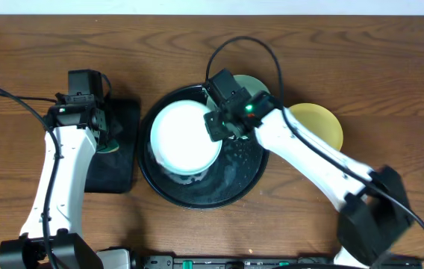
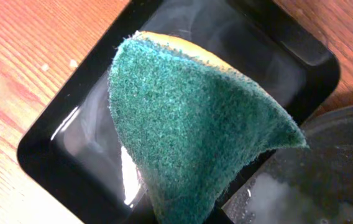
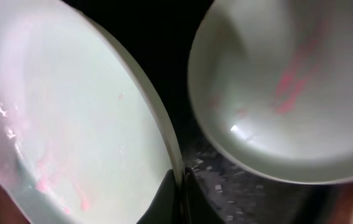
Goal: Clean dirty plates on tray and stack at the side
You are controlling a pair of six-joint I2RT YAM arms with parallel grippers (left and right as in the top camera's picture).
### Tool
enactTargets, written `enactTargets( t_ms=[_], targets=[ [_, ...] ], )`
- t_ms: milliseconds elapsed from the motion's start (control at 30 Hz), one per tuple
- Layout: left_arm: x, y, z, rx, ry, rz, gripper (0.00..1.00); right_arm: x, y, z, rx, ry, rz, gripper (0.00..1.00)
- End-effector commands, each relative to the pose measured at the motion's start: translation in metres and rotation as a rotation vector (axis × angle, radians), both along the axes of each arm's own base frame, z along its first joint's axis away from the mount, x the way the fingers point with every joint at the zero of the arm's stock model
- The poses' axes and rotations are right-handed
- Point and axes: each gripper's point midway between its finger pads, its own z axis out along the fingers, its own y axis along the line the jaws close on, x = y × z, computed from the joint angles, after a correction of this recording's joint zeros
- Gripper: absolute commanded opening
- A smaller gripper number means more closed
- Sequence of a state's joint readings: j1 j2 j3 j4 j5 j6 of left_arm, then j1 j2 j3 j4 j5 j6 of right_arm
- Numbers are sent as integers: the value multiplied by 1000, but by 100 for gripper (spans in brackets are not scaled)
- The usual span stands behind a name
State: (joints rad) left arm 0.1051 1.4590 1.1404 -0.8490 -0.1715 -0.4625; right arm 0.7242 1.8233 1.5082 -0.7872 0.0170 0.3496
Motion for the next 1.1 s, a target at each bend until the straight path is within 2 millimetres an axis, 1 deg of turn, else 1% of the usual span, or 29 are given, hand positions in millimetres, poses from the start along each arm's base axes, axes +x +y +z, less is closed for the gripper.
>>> enactTargets(
  t_ms=[0, 100, 200, 333, 467, 500, 633, 800, 867, 967, 1067],
  targets=[
    [-1, 6, 0, 24, 9, -5, 7, 13, -14, 32, -119, -187, 15, 1],
    [-2, 6, -1, 24, 11, -5, 8, 15, -24, 59, -234, -336, 14, 1],
    [-2, 6, -1, 24, 10, -5, 8, 12, -25, 80, -334, -459, 24, 1],
    [-2, 6, -1, 24, 11, -4, 8, 1, -20, 101, -474, -606, 23, 1],
    [-2, 6, -1, 24, 11, -5, 8, -11, -17, 123, -570, -736, -19, 1],
    [-2, 6, -1, 24, 12, -5, 7, -16, -17, 133, -607, -786, -40, 1],
    [-2, 6, -2, 24, 15, -5, 8, -28, -17, 154, -676, -896, -94, 1],
    [-2, 6, -2, 23, 16, -5, 8, -39, -16, 178, -706, -1006, -179, 1],
    [-2, 6, -3, 23, 17, -5, 8, -43, -15, 183, -707, -1029, -197, 1],
    [-3, 6, -3, 23, 19, -5, 7, -43, -13, 182, -695, -1027, -191, 1],
    [-3, 6, -3, 23, 19, -5, 8, -42, -6, 168, -667, -970, -119, 1]
  ],
)
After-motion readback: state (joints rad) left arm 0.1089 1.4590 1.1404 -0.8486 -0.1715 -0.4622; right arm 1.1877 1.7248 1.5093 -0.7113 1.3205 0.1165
